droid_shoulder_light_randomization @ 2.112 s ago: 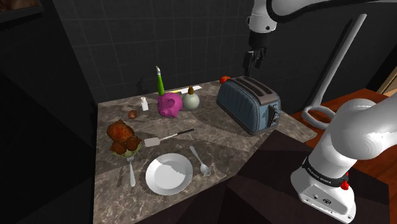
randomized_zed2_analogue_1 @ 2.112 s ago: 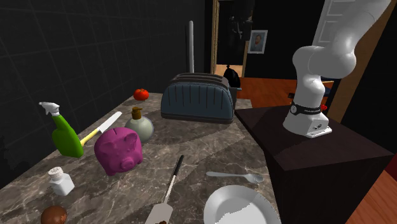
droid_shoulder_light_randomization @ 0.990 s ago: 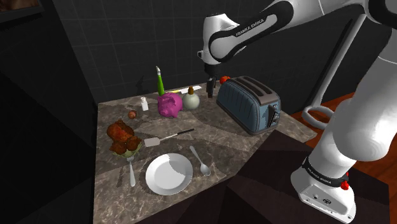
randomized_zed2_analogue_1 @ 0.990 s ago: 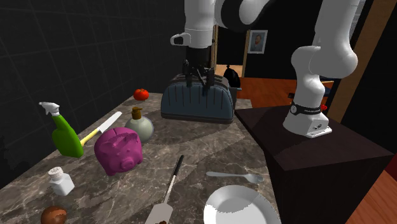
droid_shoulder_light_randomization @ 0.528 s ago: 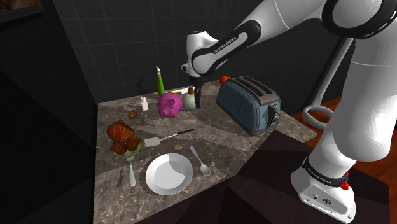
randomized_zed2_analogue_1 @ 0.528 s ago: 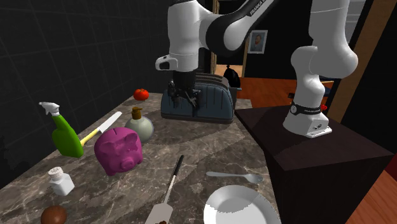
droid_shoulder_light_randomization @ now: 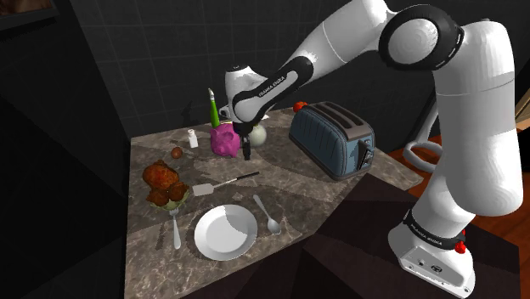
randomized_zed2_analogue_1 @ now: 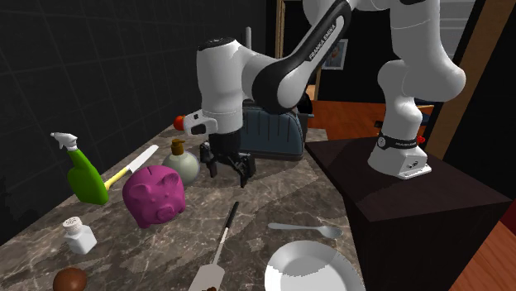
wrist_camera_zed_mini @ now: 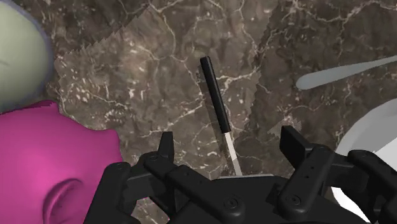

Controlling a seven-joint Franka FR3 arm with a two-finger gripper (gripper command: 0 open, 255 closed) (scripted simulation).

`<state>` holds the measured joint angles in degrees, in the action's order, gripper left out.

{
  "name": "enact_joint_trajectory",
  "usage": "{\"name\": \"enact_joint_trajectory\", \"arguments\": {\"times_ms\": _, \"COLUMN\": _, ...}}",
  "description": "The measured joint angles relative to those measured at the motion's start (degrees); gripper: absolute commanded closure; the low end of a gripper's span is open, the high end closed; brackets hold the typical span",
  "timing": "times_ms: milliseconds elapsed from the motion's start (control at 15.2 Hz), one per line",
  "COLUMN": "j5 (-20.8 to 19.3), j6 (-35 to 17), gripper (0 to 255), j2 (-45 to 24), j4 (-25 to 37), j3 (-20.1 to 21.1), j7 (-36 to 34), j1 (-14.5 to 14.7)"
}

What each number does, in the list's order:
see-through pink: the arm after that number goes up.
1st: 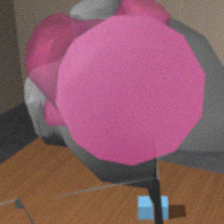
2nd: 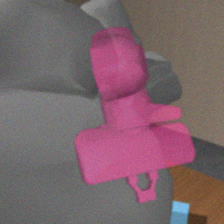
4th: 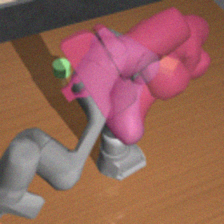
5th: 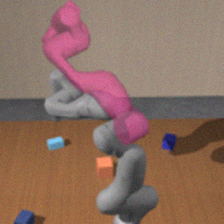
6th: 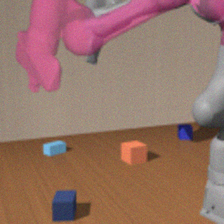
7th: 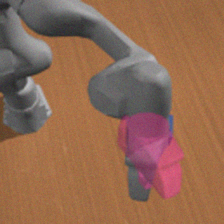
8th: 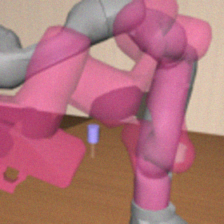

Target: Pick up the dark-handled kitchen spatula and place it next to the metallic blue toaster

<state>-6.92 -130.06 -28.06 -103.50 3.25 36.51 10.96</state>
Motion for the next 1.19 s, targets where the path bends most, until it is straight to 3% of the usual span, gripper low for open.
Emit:
{"name": "enact_joint_trajectory", "arguments": {"times_ms": 594, "j5": -2.60, "j6": 0.16, "gripper": 0, "j2": -15.81, "j4": 14.53, "j3": 2.98, "j7": 7.03, "j1": 3.20}}
{"name": "enact_joint_trajectory", "arguments": {"times_ms": 1188, "j5": -3.22, "j6": -3.14, "gripper": 0, "j2": -19.98, "j4": 15.32, "j3": 2.69, "j7": 7.09, "j1": 3.56}}
